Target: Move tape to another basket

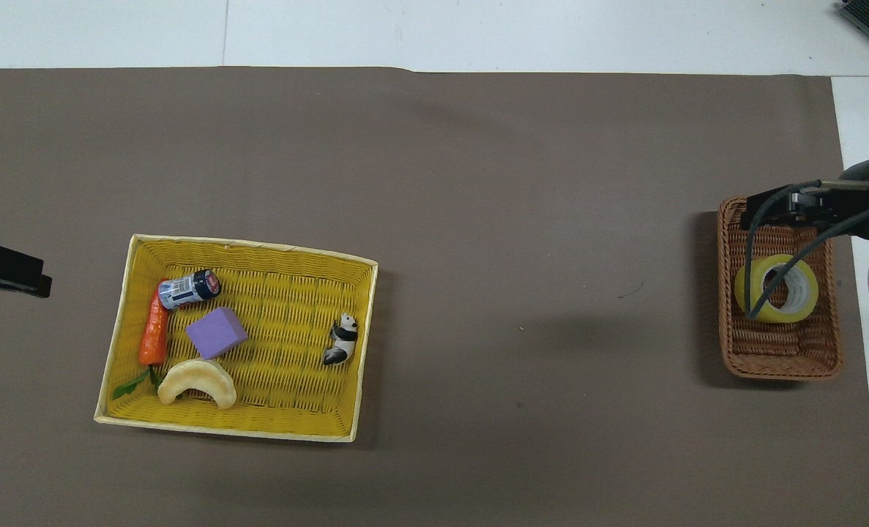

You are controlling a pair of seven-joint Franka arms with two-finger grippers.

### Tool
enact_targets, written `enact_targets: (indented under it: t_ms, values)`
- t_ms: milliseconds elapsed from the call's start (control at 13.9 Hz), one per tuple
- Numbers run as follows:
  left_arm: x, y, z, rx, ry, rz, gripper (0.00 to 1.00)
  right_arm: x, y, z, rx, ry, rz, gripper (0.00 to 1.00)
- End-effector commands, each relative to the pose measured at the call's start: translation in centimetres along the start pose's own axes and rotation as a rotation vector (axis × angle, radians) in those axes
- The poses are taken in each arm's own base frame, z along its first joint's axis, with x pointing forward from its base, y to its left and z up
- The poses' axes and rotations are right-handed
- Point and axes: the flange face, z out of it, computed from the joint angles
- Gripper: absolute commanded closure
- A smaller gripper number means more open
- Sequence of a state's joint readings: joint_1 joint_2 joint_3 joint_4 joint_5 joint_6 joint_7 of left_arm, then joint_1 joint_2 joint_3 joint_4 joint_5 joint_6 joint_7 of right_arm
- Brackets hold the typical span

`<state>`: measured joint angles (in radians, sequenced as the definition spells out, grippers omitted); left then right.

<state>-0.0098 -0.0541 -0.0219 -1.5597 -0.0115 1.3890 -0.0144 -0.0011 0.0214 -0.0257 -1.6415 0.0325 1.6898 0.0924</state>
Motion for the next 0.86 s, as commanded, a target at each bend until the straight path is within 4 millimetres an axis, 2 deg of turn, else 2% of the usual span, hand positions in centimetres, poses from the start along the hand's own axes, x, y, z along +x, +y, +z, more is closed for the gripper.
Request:
enact_targets:
  t_ms: [0,72,288,432,576,792]
  values:
    - [-1.0,0.9,0.4,0.024,-0.017,-0.035,0.00,-1.9,0.5,-4.8,-0.031,0.005,0.021,0.00]
    - [-0.9,1.0,0.3,0.025,-0.014,-0.029,0.00,-2.1,0.5,-5.8,-0.044,0.001,0.020,0.00]
    - [-0.8,1.1,0.1,-0.003,-0.011,-0.029,0.00,-3.1,0.9,-6.0,-0.046,-0.007,0.029,0.00]
    - [-0.8,1.3,0.1,-0.006,-0.013,-0.030,0.00,-3.0,0.4,-6.5,-0.040,0.014,0.015,0.00]
    - [-0.8,0.5,0.1,-0.008,-0.013,-0.046,0.00,-3.1,1.0,-6.6,-0.039,0.012,0.020,0.00]
    - [-0.9,-0.3,0.1,-0.011,-0.013,-0.060,0.00,-3.6,0.3,-6.6,-0.058,0.003,-0.013,0.00]
